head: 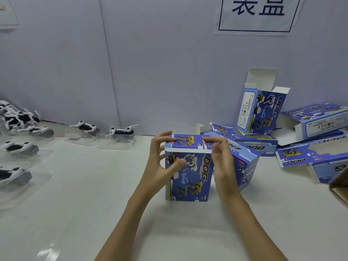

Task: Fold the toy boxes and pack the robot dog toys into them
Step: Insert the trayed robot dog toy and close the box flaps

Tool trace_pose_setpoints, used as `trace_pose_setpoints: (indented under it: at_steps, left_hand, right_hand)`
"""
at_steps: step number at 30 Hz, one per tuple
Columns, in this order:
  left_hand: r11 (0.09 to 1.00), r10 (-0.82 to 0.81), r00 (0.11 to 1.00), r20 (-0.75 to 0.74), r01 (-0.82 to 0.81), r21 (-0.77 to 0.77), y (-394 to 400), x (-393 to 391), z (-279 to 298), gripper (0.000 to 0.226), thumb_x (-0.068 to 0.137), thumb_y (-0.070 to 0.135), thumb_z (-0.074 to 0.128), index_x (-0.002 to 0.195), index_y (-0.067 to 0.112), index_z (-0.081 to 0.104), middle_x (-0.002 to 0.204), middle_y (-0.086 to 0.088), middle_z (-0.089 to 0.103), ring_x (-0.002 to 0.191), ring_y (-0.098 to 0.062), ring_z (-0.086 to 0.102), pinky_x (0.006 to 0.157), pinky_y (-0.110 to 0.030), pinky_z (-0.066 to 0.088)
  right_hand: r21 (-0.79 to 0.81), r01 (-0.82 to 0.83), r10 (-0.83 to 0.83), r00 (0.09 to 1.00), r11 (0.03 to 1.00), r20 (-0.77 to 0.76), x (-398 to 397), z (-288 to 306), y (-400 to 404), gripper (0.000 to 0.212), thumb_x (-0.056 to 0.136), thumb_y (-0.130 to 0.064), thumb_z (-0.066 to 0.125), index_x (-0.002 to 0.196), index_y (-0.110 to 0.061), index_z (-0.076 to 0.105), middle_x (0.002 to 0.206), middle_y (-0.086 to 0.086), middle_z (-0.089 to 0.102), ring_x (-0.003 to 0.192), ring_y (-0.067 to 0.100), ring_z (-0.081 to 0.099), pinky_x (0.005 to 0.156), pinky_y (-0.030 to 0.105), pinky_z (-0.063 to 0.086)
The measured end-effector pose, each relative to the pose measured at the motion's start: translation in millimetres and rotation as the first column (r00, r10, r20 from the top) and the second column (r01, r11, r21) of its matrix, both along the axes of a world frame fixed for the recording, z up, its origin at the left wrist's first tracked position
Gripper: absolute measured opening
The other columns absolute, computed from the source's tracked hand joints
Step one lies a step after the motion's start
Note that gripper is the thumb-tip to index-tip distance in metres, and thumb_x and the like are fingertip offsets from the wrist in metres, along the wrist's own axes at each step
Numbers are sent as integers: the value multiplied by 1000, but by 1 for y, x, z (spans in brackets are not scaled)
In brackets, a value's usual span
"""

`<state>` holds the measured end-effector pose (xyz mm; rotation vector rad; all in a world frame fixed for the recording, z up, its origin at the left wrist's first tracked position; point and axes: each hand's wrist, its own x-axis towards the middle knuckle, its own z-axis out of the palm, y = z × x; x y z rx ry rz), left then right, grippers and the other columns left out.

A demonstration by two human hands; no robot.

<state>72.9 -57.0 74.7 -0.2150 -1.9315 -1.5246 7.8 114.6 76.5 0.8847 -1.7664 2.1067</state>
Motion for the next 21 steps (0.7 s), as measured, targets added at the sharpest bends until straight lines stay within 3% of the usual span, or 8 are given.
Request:
trace_pose_setpoints:
  at_steps: [3,6,8,13,16,18,21]
  left_hand:
    - [995,-37,999,14,35,97,2,0,1,66,84,75,64,125,26,50,153,14,44,133,-21,56,90,-46,61]
    - [991,-29,999,17,27,134,4,-4,1,39,97,50,57,125,24,50,153,12,45,133,-26,57,87,-52,62]
    - [990,-23,1000,15,21,137,4,-6,0,26,103,37,53,126,25,50,154,12,43,135,-28,56,87,-51,63]
    - [992,41,996,-77,-31,123,13,-7,-8,34,106,33,52,139,35,43,154,16,43,137,-21,54,93,-52,61]
    - [948,310,933,-184,-318,-18,15,-7,-12,55,98,34,64,146,30,37,148,15,47,134,-16,53,103,-46,52]
    - [859,400,878,-263,-459,-228,13,-7,-15,69,93,46,71,149,19,40,144,7,47,134,-17,51,107,-45,44]
    - [687,434,853,-290,-522,-506,21,-4,-16,116,77,81,67,160,11,29,155,-1,41,144,-20,38,116,-45,29]
  right_hand:
    - [99,55,-50,997,994,-59,-1,-2,-1,54,92,-72,56,123,-27,54,121,-11,64,114,17,68,91,44,59]
    - [109,19,-13,999,994,-53,-3,-1,0,51,94,-70,56,124,-29,52,123,-12,63,116,17,68,82,38,63]
    - [128,61,-49,995,990,-92,-5,-2,-1,38,100,-57,54,126,-30,52,122,-12,63,113,17,69,77,38,64]
    - [83,102,-94,991,991,-94,-4,-6,-5,24,104,-36,57,128,-33,60,130,-2,66,116,17,70,73,27,62]
    - [-21,152,-153,987,988,-47,1,-5,-9,23,102,-32,64,125,-29,66,128,-4,68,118,14,68,83,23,60]
    - [-118,183,-181,983,976,22,4,-3,-12,25,99,-33,68,122,-24,68,119,-7,71,111,9,69,83,19,56]
    - [-224,158,-110,971,962,213,8,-4,-18,32,93,-46,72,119,-29,68,117,1,74,110,19,72,87,37,59]
